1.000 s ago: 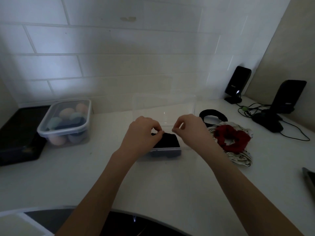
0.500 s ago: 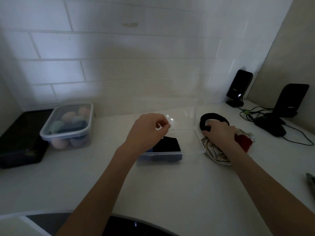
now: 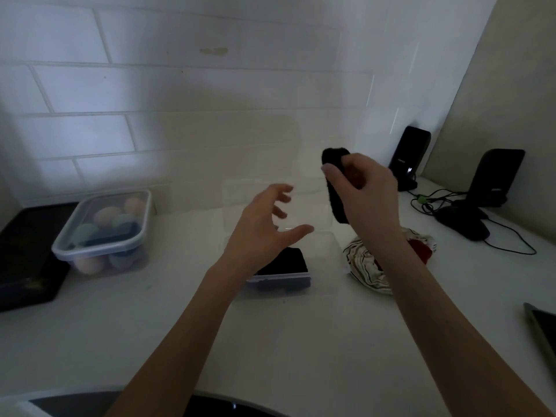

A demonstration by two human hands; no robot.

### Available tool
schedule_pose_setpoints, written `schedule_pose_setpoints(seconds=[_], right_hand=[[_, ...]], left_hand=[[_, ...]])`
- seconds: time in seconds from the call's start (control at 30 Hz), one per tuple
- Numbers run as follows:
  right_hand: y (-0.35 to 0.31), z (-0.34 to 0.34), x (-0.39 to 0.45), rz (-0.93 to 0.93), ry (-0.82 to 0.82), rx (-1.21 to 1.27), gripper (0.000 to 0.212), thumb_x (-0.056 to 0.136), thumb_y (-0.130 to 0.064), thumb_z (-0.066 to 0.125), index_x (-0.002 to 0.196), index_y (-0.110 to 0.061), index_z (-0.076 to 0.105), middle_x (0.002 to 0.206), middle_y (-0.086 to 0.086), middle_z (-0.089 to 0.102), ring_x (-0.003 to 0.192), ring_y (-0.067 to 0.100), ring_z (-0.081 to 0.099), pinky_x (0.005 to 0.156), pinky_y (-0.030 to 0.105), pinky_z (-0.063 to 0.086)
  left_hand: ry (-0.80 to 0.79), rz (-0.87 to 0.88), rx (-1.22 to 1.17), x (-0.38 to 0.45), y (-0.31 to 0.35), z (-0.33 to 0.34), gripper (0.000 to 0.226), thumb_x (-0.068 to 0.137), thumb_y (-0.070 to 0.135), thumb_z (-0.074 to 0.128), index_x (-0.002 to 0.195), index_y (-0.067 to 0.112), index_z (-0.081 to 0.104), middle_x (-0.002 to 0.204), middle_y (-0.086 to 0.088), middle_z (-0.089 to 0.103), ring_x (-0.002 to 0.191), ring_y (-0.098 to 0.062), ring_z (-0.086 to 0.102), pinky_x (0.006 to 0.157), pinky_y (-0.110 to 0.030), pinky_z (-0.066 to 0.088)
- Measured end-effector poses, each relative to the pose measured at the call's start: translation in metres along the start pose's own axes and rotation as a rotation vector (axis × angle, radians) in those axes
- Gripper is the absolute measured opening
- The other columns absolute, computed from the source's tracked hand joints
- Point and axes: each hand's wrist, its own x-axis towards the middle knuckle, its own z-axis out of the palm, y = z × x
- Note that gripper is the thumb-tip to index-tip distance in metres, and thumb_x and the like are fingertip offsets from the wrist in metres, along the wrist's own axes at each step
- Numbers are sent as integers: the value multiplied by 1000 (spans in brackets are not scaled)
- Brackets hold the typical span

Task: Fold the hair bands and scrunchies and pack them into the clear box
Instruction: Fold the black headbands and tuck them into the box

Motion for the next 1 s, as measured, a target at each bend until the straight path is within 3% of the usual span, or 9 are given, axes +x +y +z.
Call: schedule_pose_setpoints(seconds=[0.07, 0.17, 0.3, 0.4, 0.6, 0.7, 0.8, 0.9, 1.0], right_hand=[[-18, -2, -2, 76, -128, 143, 8, 87, -27, 65, 85, -20, 66, 70, -11, 66, 64, -2, 61, 62, 9, 48], [-32, -2, -8, 241, -413, 449, 14, 91, -16, 60, 102, -13, 68, 83, 0, 74, 82, 14, 72, 75, 29, 58], [-34, -1, -14, 350, -564, 668, 29, 91, -5, 56, 119, -6, 61, 99, 9, 72, 92, 20, 71, 74, 28, 57], [-30, 1, -16, 367, -560, 667, 31, 88, -2, 59, 118, -7, 62, 103, 10, 72, 94, 22, 71, 74, 29, 57], [-23, 4, -19, 396, -562, 653, 18, 92, -11, 56, 106, -11, 67, 85, 2, 72, 78, 12, 68, 73, 31, 57], [-21, 6, -21, 472, -558, 603, 15, 92, -21, 58, 105, -13, 60, 84, 2, 68, 72, 12, 65, 74, 35, 58], [-19, 11, -24, 498, -496, 393, 39, 80, -33, 71, 110, -20, 48, 95, 4, 62, 72, 11, 64, 68, 31, 59], [-18, 17, -33, 279, -384, 114, 62, 69, -39, 78, 116, -29, 38, 103, -1, 52, 76, 14, 62, 67, 28, 56], [-16, 21, -38, 76, -333, -82, 60, 73, -39, 72, 119, -35, 33, 108, -6, 44, 78, 10, 58, 69, 24, 49]], left_hand=[[2, 47, -66, 1, 8, -3, 82, 63, 37, 82, 132, 32, 37, 126, 11, 46, 104, 0, 52, 80, -17, 50], [-102, 42, -305, 1, 17, -11, 91, 58, 27, 86, 131, 37, 33, 130, 11, 46, 115, 4, 50, 89, -10, 45], [-134, -8, -564, -3, 20, -18, 54, 59, 25, 80, 106, 24, 53, 97, 9, 64, 96, -9, 64, 89, -33, 53], [-85, -30, -562, -7, 17, -19, 33, 66, 21, 75, 93, 22, 56, 77, 15, 65, 77, -6, 65, 73, -24, 55], [-156, -176, -782, -10, 8, -20, 16, 83, 29, 55, 88, 15, 60, 78, 4, 70, 78, -11, 68, 65, -26, 54], [-36, -167, -673, -8, 5, -19, 4, 88, 11, 57, 85, 11, 60, 71, 3, 71, 72, -15, 69, 65, -30, 57], [138, -120, -456, -8, 6, -19, 9, 82, 6, 65, 80, 15, 62, 68, -3, 71, 65, -18, 70, 63, -35, 58], [223, -79, -296, -11, 10, -16, 20, 82, 5, 64, 88, 23, 60, 65, -4, 68, 53, -14, 67, 50, -29, 55], [259, -7, -111, -13, 7, -13, 17, 88, 17, 58, 101, 28, 63, 76, 1, 72, 63, -9, 68, 60, -22, 54]])
